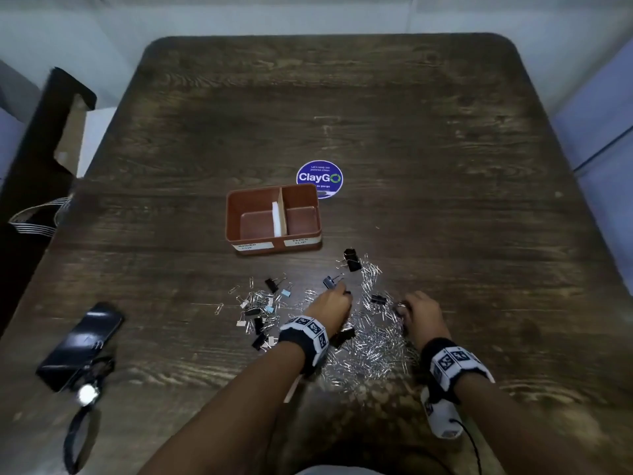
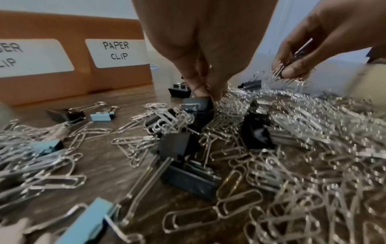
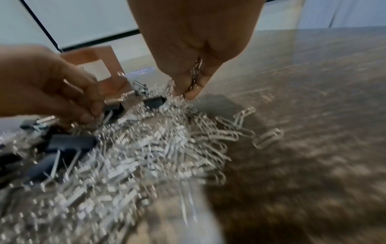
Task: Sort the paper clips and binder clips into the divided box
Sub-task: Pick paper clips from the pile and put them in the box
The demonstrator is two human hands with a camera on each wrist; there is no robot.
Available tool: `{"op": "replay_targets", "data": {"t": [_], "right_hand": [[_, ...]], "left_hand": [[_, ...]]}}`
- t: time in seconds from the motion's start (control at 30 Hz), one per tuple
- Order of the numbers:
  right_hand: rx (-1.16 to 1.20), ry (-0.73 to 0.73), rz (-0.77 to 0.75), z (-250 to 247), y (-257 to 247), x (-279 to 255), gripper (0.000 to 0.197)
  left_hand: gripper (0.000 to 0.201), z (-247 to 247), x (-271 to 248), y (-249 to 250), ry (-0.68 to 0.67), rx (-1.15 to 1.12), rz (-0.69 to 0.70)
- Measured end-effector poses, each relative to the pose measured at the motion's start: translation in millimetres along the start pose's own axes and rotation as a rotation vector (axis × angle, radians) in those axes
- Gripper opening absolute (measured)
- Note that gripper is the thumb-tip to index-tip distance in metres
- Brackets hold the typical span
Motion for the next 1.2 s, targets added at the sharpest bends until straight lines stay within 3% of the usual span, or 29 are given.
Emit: {"op": "replay_targets", "data": {"t": [0.17, 0.37, 0.67, 0.83, 1.0, 1.2], "right_hand": [[0.114, 0.043, -0.017, -32, -45, 33, 0.013], [0.301, 0.08, -0.081, -62, -120, 93, 0.02], [0.301, 0.036, -0.126, -79, -208, 144, 0.023], [0.34, 0.045, -0.059, -72, -229, 158, 0.022], [0.345, -0.128, 0.134, -42, -224, 175, 0.019], [0.369, -0.119, 0.151, -21, -220, 183, 0.014]], "left_hand": [[0.017, -38, -4, -34, 0.121, -0.365, -0.15], [0.008, -131, -12, -101, 0.365, -0.639, -0.283], [0.011, -206, -8, -165, 0.545, -0.787, -0.385], [0.007, -213, 8, -164, 0.54, -0.792, -0.41], [0.006, -213, 33, -168, 0.39, -0.776, -0.565], [0.007, -226, 58, -166, 0.298, -0.622, -0.52]]}}
Point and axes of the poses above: each hand's wrist, its own x-axis towards the middle knuckle, its own z-axis out of the palm, y = z × x, the point moved 3 cm from there along x, towards the middle knuckle, and after that the axes turned 3 degrees about y, right-handed, at the moved point
